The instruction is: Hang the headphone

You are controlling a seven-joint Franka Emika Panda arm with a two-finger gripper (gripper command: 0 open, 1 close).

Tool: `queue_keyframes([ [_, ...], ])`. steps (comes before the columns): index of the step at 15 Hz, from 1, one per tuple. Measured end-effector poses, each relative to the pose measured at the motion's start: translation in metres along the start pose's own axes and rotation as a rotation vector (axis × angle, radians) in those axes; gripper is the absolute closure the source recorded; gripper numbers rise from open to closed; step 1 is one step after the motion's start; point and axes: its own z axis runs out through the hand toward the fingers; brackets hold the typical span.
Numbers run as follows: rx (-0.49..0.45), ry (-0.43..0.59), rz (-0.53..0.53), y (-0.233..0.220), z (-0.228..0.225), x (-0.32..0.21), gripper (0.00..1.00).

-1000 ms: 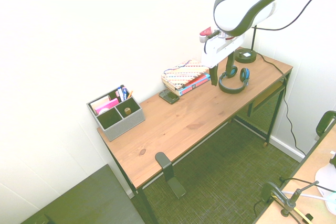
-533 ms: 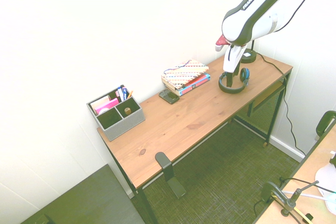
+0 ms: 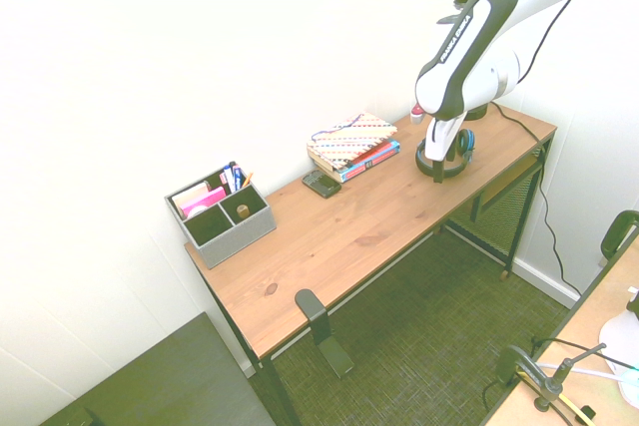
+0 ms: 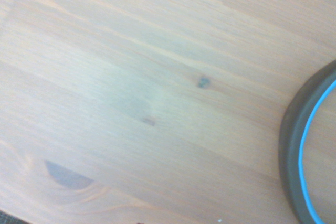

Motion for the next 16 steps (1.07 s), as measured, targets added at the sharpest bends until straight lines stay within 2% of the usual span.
queue_keyframes([
  [7,-0.011,-0.006,0.030,0.006,0.020,0.034,1.00],
  [16,-0.017,-0.030,0.028,0.003,0.027,0.040,1.00],
])
